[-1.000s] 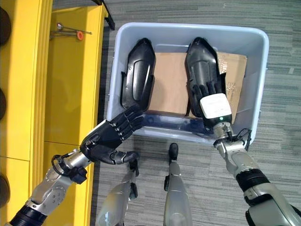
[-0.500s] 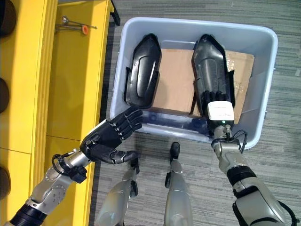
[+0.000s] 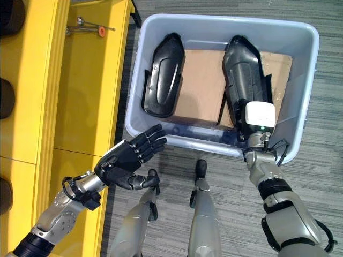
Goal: Move parts from the plastic box to the shelf.
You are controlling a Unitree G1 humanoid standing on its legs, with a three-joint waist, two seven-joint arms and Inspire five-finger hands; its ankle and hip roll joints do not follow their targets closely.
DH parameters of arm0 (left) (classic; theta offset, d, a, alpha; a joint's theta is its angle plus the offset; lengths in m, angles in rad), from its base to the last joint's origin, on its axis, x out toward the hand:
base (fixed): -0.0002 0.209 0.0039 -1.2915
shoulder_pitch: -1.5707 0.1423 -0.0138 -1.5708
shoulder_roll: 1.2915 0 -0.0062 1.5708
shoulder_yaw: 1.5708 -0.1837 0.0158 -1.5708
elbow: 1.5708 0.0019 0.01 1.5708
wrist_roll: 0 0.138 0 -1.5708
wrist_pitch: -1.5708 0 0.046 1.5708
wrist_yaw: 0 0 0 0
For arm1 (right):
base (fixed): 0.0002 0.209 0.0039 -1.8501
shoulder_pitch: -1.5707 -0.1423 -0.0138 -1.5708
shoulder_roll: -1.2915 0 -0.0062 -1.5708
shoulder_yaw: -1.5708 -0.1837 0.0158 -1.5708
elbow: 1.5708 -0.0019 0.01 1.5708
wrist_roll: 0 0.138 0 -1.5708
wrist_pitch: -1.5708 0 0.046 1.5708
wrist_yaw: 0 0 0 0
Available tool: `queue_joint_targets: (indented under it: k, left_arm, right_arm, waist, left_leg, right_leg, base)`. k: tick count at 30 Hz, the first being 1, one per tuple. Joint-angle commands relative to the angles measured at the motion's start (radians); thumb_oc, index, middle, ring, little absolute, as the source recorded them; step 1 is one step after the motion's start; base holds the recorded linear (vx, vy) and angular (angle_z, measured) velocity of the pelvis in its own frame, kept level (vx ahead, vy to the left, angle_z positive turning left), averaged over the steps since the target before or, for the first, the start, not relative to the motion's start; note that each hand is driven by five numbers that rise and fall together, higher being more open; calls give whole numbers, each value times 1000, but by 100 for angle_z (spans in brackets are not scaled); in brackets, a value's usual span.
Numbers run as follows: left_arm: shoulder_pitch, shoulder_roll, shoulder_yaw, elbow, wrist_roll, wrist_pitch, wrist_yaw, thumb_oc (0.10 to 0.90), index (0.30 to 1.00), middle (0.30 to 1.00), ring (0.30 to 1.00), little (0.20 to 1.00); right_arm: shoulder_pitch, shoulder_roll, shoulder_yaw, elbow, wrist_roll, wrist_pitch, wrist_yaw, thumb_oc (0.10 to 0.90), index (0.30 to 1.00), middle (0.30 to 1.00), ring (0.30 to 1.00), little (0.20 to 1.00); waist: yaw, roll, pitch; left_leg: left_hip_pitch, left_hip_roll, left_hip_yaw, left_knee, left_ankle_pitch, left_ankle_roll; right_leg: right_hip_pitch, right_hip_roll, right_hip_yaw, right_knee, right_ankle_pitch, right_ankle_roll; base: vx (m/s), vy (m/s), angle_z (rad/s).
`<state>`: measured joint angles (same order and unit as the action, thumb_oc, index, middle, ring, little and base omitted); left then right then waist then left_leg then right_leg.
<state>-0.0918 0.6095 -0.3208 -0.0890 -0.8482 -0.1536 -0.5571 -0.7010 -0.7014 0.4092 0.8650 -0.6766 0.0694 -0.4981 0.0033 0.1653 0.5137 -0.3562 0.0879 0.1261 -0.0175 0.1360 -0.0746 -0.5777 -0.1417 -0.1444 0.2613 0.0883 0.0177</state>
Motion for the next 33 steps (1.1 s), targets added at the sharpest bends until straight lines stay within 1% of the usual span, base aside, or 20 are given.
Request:
queue_joint_targets:
  k: [1,3,4,6,7,8,10,13,14,15,17,20,21,22,23,25,26,27,29,33]
  left_arm:
    - [3,-36,7,-126,-16,-118,-46,900,1000,1000,1000,1000]
    - [10,-39,15,-132,-16,-124,-51,900,1000,1000,1000,1000]
    - [22,-38,30,-143,-32,-118,-59,900,1000,1000,1000,1000]
    - [33,-37,40,-153,-58,-103,-57,900,1000,1000,1000,1000]
    - [38,-40,54,-153,-55,-94,-48,900,1000,1000,1000,1000]
    - [39,-40,54,-154,-55,-92,-48,900,1000,1000,1000,1000]
    - [54,-39,70,-154,-45,-86,-66,900,1000,1000,1000,1000]
    - [75,-37,92,-161,-57,-87,-69,900,1000,1000,1000,1000]
    - [85,-39,100,-163,-71,-95,-50,900,1000,1000,1000,1000]
    - [91,-42,111,-161,-90,-84,-54,900,1000,1000,1000,1000]
    - [102,-47,115,-152,-78,-85,-74,900,1000,1000,1000,1000]
    - [120,-44,117,-151,-71,-89,-90,900,1000,1000,1000,1000]
    - [124,-43,117,-153,-75,-92,-88,900,1000,1000,1000,1000]
    - [136,-44,121,-154,-77,-108,-70,900,1000,1000,1000,1000]
    - [136,-44,120,-154,-76,-108,-70,900,1000,1000,1000,1000]
    - [153,-53,128,-160,-78,-114,-43,900,1000,1000,1000,1000]
    - [159,-56,132,-160,-80,-111,-42,900,1000,1000,1000,1000]
    - [194,-70,147,-156,-65,-109,-53,900,1000,1000,1000,1000]
    - [228,-79,152,-154,-42,-127,-49,900,1000,1000,1000,1000]
    - [256,-89,170,-155,-52,-139,-40,900,1000,1000,1000,1000]
  right_arm:
    - [89,-13,80,95,-33,-11,49,400,300,300,300,300]
    - [105,-13,81,70,-42,-8,29,400,300,300,300,300]
    - [144,-15,70,23,-12,-1,-2,400,300,300,300,300]
    - [170,-16,54,-21,-18,-28,-26,400,300,300,300,300]
    - [184,-19,39,-79,-31,-50,-56,400,300,300,300,300]
    - [186,-20,37,-90,-34,-51,-54,400,300,300,300,300]
    - [200,-36,10,-205,-73,-65,-80,400,300,300,300,300]
    - [234,-56,-29,-343,-118,-54,-97,400,300,300,300,300]
    - [252,-65,-49,-404,-142,-54,-97,400,300,300,300,300]
    - [267,-74,-72,-460,-181,-70,-95,400,300,300,300,300]
    - [272,-87,-83,-511,-217,-80,-91,400,300,300,300,300]
    - [279,-108,-108,-567,-216,-103,-97,400,300,300,300,300]
    - [284,-113,-115,-583,-210,-112,-106,400,300,300,300,300]
    - [299,-124,-142,-647,-200,-131,-106,400,300,300,300,300]
    - [302,-124,-144,-649,-200,-131,-105,400,300,300,300,300]
    - [331,-125,-182,-701,-172,-163,-103,400,300,300,300,300]
    - [344,-122,-196,-715,-169,-174,-102,400,300,300,300,300]
    - [409,-108,-255,-774,-127,-222,-99,400,300,300,300,300]
    - [463,-95,-280,-834,-101,-256,-79,400,300,300,300,300]
    - [523,-62,-294,-878,-45,-259,-48,400,300,300,300,300]
  waist:
    - [18,73,6]
    - [14,71,6]
    - [7,64,6]
    - [1,58,6]
    - [-4,49,6]
    - [-5,47,6]
    - [-14,30,6]
    - [-26,11,6]
    - [-34,-2,6]
    - [-41,-17,3]
    - [-42,-34,-20]
    - [-41,-58,-51]
    - [-39,-63,-62]
    - [-40,-81,-96]
    - [-39,-81,-95]
    - [-36,-96,-133]
    - [-35,-99,-144]
    - [-28,-117,-197]
    - [-19,-130,-247]
    - [-15,-146,-297]
  left_leg:
    - [-20,-14,34,57,-67,21]
    - [-11,-14,36,54,-67,22]
    - [8,-13,37,48,-68,23]
    - [29,-13,35,42,-71,26]
    - [47,-13,32,39,-73,27]
    - [51,-13,32,38,-74,27]
    - [84,-11,26,33,-78,27]
    - [122,-5,27,28,-81,26]
    - [149,-3,27,25,-85,25]
    - [180,-1,27,19,-88,25]
    - [207,3,30,9,-90,23]
    - [239,6,28,-3,-95,24]
    - [241,8,28,-5,-93,24]
    - [260,11,26,-8,-96,24]
    - [262,11,26,-8,-96,24]
    - [284,12,24,-6,-103,25]
    - [290,12,22,-5,-105,26]
    - [318,8,13,-9,-114,28]
    - [348,7,8,-24,-117,29]
    - [382,6,10,-47,-120,30]
  right_leg:
    - [87,28,-42,68,-209,1]
    - [96,29,-39,62,-207,2]
    - [116,31,-34,51,-204,3]
    - [139,32,-30,41,-204,5]
    - [161,32,-27,31,-200,9]
    - [166,32,-27,29,-200,10]
    - [206,35,-18,12,-197,13]
    - [252,41,-10,-12,-188,17]
    - [284,44,-5,-27,-185,19]
    - [321,46,-2,-48,-181,22]
    - [354,50,3,-78,-170,25]
    - [396,52,4,-102,-163,29]
    - [402,54,5,-111,-156,29]
    - [429,56,6,-125,-152,31]
    - [431,56,6,-126,-152,31]
    - [464,55,1,-135,-154,30]
    - [474,54,0,-136,-156,30]
    - [519,49,-8,-154,-157,33]
    - [562,43,-17,-183,-151,39]
    - [606,33,-25,-228,-131,54]
  base:
    - [1,91,-3]
    - [2,66,-3]
    - [11,55,-4]
    - [15,50,-5]
    - [10,28,-5]
    - [9,31,-3]
    - [2,18,2]
    - [24,41,0]
    - [51,48,-4]
    - [80,51,0]
    - [79,31,0]
    - [57,16,-6]
    - [125,47,0]
    - [98,40,5]
    - [159,68,5]
    - [125,55,-1]
    - [206,107,1]
    - [228,137,5]
    - [198,154,10]
    - [93,149,8]
